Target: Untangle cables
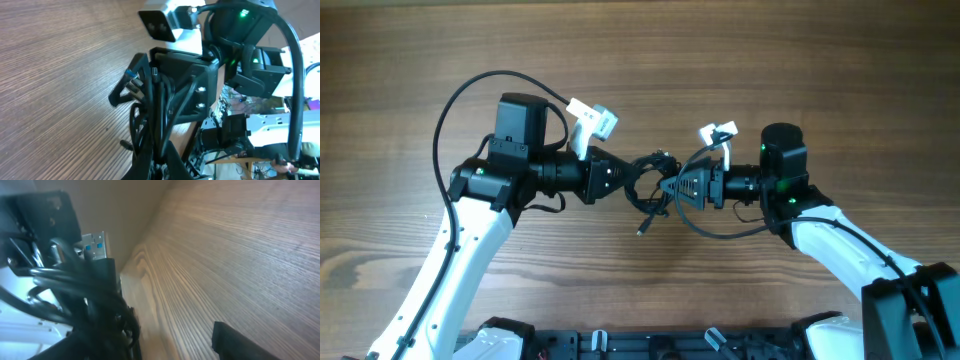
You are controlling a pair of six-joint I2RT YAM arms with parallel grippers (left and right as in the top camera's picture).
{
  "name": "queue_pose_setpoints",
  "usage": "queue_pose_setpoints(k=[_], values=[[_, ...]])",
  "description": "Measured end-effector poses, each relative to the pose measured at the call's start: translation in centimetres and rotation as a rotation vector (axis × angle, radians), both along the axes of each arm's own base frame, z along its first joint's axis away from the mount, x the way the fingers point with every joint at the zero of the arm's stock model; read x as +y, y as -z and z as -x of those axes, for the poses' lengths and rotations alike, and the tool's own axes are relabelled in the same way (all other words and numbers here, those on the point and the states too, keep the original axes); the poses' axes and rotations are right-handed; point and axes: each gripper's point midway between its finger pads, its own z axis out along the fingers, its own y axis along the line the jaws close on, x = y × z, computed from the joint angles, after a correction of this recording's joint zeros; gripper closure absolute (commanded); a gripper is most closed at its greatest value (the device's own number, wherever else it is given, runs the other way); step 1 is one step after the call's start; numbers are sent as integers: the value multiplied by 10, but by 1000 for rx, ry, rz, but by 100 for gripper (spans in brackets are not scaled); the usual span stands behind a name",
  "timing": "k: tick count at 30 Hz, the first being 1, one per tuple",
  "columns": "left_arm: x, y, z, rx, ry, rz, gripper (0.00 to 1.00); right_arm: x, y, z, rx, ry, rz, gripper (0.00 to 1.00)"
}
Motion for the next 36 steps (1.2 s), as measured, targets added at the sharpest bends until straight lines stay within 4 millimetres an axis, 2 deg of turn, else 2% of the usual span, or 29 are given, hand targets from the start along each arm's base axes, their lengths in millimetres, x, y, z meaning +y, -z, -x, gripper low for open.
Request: queue_pose_setpoints(k=[1,2,3,4,7,11,18,22,26,27,29,30,31,32,33,34,35,36], values=[[0,-1,1,-5,7,4,96,3,-1,2,-2,-12,-2,73],[-1,-1,1,-8,12,6,95,6,-1,6,-3,-25,-3,93],[-1,0,1,-9,14,5,77,9,-1,9,-4,-39,-4,96],[-1,1,0,-8,16,4,0,11,-1,11,-5,-48,-5,96],[-2,0,0,-12,26,12,0,11,1,8,36,-21,2,96],[-2,0,0,4,14,14,0,8,9,-7,183,111,25,96],[27,33,-29,293,-404,-138,0,4,8,-22,323,228,-2,96],[18,43,-26,333,-474,-196,1,5,2,-25,358,248,-32,96],[6,66,-27,382,-566,-280,79,5,0,-26,377,254,-45,96],[4,69,-29,386,-585,-290,94,6,0,-26,380,254,-46,96],[-1,74,-34,382,-613,-300,96,7,0,-25,388,250,-43,94],[-2,74,-35,379,-628,-304,96,8,2,-24,393,249,-40,85],[-1,74,-36,379,-641,-305,96,7,2,-24,389,250,-39,71],[0,74,-37,378,-649,-308,96,8,2,-24,379,246,-35,51],[6,77,-38,373,-675,-330,96,8,3,-23,370,243,-30,37],[11,79,-39,373,-695,-344,96,8,3,-23,359,239,-26,18],[22,81,-43,368,-734,-365,96,8,4,-22,333,229,-19,12],[31,83,-48,364,-769,-378,96,8,4,-20,298,211,-10,11]])
